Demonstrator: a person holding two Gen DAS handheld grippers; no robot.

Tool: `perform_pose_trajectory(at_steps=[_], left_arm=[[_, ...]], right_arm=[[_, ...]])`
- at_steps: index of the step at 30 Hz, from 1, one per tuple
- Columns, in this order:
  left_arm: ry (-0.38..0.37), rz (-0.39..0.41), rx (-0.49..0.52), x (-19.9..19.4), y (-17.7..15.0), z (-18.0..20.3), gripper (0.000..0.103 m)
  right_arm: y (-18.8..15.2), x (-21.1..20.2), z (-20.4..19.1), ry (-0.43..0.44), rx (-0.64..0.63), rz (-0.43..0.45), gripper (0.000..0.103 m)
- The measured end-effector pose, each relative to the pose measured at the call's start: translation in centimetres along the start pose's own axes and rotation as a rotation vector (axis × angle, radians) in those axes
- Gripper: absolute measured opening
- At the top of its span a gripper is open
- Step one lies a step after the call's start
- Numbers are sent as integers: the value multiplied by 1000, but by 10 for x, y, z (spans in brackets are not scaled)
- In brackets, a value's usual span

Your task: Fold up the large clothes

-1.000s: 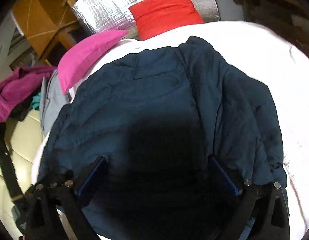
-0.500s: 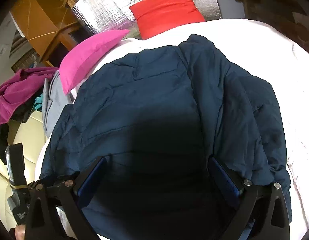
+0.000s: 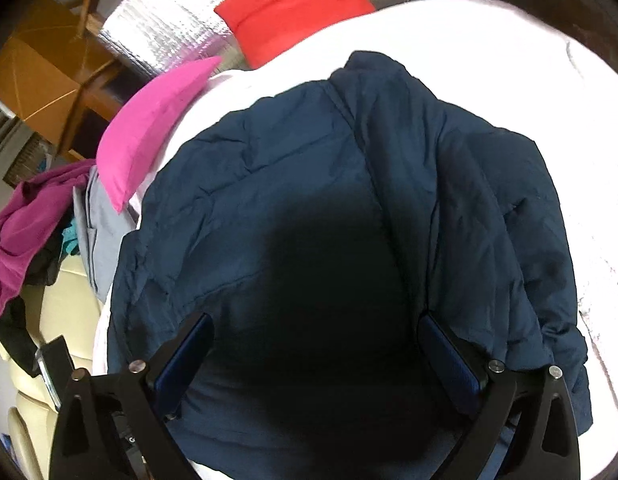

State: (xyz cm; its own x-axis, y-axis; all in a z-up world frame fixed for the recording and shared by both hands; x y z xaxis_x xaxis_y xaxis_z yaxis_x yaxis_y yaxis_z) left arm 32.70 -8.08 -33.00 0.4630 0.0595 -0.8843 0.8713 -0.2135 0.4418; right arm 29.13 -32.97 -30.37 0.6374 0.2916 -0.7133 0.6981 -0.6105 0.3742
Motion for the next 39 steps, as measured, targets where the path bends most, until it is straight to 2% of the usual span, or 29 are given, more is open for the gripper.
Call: perform_pose_trajectory(at_steps=[5, 8, 13, 18, 22, 26, 28, 33, 35, 39], left_arm=[[-10, -32, -23, -3, 9, -3, 103], [-35, -44, -56, -6, 15, -7, 103], [-11, -45, -100, -6, 21, -10, 103], [16, -95, -119, -19, 18, -18, 103], [66, 17, -114, -73, 24, -28, 103], [113, 194, -98, -152, 35, -38, 103], [133, 317, -80, -207, 37, -41, 103], [157, 538, -44, -312, 16, -44, 103], [159, 594, -41, -339, 4, -47, 103], [150, 655, -54, -382, -25, -52, 103]], right_arm=[[4, -2, 7, 51, 56, -3, 103], [6, 1, 9, 70, 53, -38, 103], [2, 4, 6, 17, 1, -54, 103], [-6, 1, -3, -91, -148, -83, 103], [-9, -37, -8, -60, -100, -29, 103], [-8, -108, -29, -105, -230, 109, 103], [-10, -140, -40, -113, -278, 166, 103], [-31, -225, -68, -134, -393, 293, 103], [-45, -252, -82, -148, -443, 340, 103], [-71, -289, -100, -141, -489, 398, 103]])
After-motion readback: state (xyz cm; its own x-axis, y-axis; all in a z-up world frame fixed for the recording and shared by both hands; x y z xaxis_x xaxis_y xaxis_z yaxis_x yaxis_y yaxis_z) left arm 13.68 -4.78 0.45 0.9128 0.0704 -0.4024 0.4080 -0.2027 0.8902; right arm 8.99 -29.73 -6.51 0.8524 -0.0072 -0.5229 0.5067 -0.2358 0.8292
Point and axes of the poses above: each gripper's, at about its wrist camera, not at the fingertips, and x roughly the way its jaws point, z to its right, y to its top, the point moved 10 cm from there along x, roughly the way its jaws point, and after that the axes turned 4 degrees about y, right-handed, at the moved point
